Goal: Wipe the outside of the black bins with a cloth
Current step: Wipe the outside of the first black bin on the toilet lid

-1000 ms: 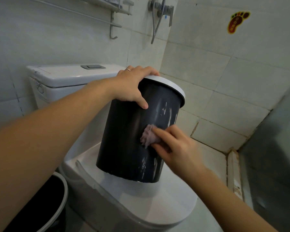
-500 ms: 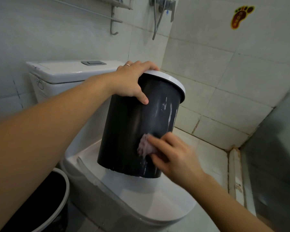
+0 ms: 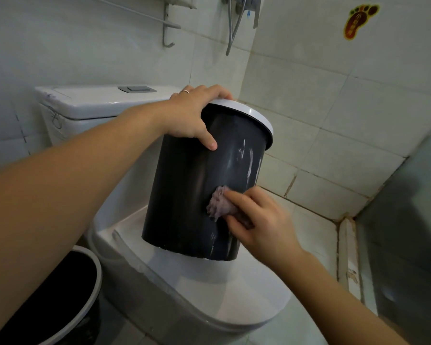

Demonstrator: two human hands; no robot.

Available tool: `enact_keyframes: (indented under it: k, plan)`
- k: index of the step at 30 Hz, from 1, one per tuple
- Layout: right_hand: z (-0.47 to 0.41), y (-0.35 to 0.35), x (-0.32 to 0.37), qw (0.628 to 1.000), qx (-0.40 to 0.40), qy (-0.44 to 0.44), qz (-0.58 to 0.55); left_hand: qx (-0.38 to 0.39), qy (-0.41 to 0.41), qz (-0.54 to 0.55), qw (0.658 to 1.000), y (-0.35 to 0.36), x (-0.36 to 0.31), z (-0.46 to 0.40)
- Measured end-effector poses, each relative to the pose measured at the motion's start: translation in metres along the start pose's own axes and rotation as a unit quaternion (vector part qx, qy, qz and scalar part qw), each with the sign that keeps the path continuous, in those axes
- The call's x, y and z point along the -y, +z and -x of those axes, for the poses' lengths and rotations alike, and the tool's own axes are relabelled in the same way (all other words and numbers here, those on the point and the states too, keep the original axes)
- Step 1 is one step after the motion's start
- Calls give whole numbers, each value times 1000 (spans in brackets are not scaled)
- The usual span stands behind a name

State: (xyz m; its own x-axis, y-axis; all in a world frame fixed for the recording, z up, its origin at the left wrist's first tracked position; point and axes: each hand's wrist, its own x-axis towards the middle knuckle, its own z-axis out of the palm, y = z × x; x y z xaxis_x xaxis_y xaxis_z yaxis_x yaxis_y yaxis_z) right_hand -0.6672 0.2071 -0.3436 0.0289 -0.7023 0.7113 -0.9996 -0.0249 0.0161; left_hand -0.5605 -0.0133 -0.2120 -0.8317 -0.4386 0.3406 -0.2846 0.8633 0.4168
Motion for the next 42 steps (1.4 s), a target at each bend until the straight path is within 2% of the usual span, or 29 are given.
enact_keyframes:
  k: [4,6,8,11,13,15,20,22,24,28,33,35,37,40,42]
  plan:
    - [29,3,8,990,84,-116,-14,6,-4,12,1000,-1,2,1]
    - [32,2,7,984,99,-149,-11,10,-4,14,1000,-2,1,2]
    - [25,1,2,987,77,-143,15,11,-4,14,1000,-2,0,2]
    - [5,-2,-3,999,0,-36,30,6,0,7,1000,-1,-1,2]
    - [-2,-4,-5,999,-21,-4,26,4,0,8,1000,-1,-1,2]
    - [2,-4,-5,999,-4,-29,16,8,1,10,1000,-2,-1,2]
    - [35,2,6,983,103,-155,-5,14,-3,17,1000,-3,0,1]
    - [36,3,3,981,101,-167,3,17,-1,16,1000,-3,0,1]
    - [29,3,-2,989,65,-135,22,16,-1,13,1000,-2,-1,1]
    - [14,2,-5,999,-16,-11,28,12,0,15,1000,-3,1,2]
    - [32,4,2,992,70,-109,-3,16,-4,22,1000,-5,4,2]
    - [34,3,2,991,76,-106,-5,16,-6,28,999,-5,4,2]
    - [29,4,0,997,41,-64,6,20,-13,40,999,-7,4,3]
    - [12,4,-5,998,-37,45,14,22,-12,47,999,-7,3,3]
    - [5,4,-6,996,-51,77,3,19,-9,45,999,-7,0,4]
